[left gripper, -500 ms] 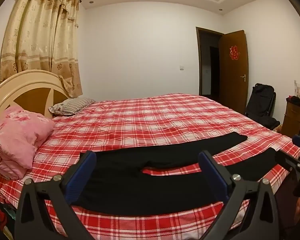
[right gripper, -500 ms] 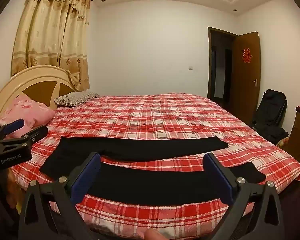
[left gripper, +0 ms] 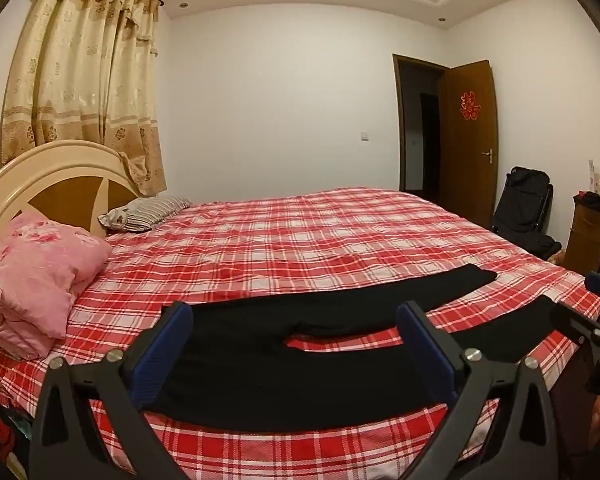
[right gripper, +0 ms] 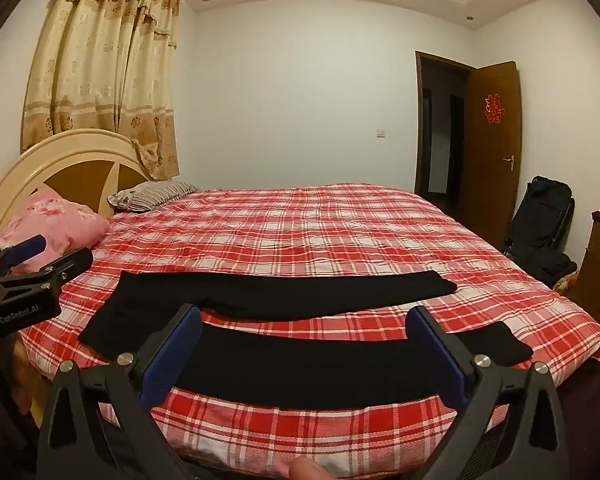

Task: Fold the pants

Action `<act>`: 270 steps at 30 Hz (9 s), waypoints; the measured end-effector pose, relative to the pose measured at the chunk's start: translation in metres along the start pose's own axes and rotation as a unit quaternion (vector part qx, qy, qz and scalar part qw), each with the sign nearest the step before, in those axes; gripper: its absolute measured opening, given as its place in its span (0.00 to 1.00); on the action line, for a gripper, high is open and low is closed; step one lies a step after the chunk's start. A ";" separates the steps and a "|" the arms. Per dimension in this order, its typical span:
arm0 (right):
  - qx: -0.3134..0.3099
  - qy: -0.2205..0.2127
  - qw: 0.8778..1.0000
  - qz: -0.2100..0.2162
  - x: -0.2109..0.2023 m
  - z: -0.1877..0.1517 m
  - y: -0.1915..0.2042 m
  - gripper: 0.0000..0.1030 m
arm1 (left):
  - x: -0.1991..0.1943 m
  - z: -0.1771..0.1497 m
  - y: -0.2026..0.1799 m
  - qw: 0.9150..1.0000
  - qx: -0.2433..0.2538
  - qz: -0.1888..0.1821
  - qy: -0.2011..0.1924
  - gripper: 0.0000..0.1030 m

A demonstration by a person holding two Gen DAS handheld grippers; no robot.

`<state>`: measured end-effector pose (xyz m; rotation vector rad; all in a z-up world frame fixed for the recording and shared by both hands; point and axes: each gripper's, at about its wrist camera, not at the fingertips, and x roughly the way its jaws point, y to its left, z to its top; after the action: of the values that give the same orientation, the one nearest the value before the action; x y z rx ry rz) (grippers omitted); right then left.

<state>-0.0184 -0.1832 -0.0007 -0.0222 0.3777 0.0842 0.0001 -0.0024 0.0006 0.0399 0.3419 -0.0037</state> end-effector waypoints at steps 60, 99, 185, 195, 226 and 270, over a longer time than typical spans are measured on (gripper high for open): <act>0.002 0.020 1.000 0.011 0.012 -0.011 0.000 0.99 | 0.001 0.000 0.013 1.000 -0.004 0.001 0.002 1.00; -0.003 0.142 0.990 0.017 0.167 -0.055 -0.054 0.98 | 0.223 -0.053 0.188 0.979 -0.004 0.117 0.166 1.00; 0.078 0.226 0.970 -0.043 0.419 0.043 -0.312 0.05 | 0.358 -0.047 0.235 0.965 -0.048 -0.016 0.259 0.11; 0.090 0.179 0.979 -0.039 0.331 0.044 -0.319 0.05 | 0.313 -0.034 0.244 0.974 -0.083 -0.074 0.196 0.11; 0.153 0.171 0.972 -0.059 0.181 -0.065 -0.358 0.05 | 0.198 -0.122 0.260 0.969 -0.112 -0.154 0.156 0.11; -0.276 0.271 0.894 0.226 0.266 -0.109 0.086 0.06 | 0.187 -0.128 0.225 0.971 0.148 -0.123 0.139 0.15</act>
<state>0.1806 -0.0810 -0.2010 -0.5335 0.9054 0.6579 0.1353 0.2277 -0.1739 0.2956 0.6231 -0.2968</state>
